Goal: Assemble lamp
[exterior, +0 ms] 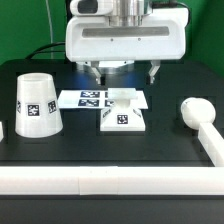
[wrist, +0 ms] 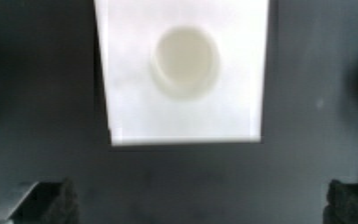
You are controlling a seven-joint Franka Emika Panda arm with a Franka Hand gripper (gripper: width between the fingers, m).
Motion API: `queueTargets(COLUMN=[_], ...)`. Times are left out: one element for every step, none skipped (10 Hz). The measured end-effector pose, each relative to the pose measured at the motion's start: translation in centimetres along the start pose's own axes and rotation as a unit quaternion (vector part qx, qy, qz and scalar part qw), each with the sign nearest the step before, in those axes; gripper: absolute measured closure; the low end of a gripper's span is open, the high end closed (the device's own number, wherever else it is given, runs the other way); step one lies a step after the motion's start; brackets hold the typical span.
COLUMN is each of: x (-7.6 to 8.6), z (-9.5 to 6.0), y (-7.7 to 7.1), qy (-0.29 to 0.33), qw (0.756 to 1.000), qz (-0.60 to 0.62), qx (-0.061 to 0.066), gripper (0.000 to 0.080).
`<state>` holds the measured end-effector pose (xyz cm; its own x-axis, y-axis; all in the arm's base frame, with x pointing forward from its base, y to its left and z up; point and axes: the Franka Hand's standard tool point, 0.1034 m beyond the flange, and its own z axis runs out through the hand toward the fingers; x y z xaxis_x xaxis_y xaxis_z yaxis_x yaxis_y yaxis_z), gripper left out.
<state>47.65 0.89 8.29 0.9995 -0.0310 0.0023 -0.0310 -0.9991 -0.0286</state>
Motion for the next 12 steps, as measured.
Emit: queueTargets(x=[-0.4,-1.0,-1.7,-1.9,-2.0,-2.2,-2.3,-2.4,-2.4,-2.5,-2.5,-2.4], z=[0.3,0.9,1.6,2.1,2.5,2.9,3.2,3.4,3.4,3.4,3.4,3.4], y=[0.1,0.2,0.4,0.6,0.6,0.5,0.4,0.4,0.4,0.3,0.2,0.2], qy=[0.001,0.005,0.001,-0.003,-0.002,-0.005,-0.006,-0.008,-0.008,-0.009,-0.010,-0.009], qw=[1.000,1.000,1.000,1.000,1.000,1.000,1.000,1.000,1.000,1.000,1.000,1.000], qz=[-0.005,-0.012,-0.011,-0.013,-0.014,-0.014,-0.015,-0.015,-0.015,-0.015,-0.016,-0.016], qx=[0.000,-0.001,-0.002,-0.002,-0.002,-0.002,-0.002,-0.001,-0.001,-0.001,-0.001,-0.001], gripper=[0.0100,0.0100,0.0100,0.0100,0.0100,0.0100,0.0100,0.0100,0.0100,0.0100,0.0226,0.0268])
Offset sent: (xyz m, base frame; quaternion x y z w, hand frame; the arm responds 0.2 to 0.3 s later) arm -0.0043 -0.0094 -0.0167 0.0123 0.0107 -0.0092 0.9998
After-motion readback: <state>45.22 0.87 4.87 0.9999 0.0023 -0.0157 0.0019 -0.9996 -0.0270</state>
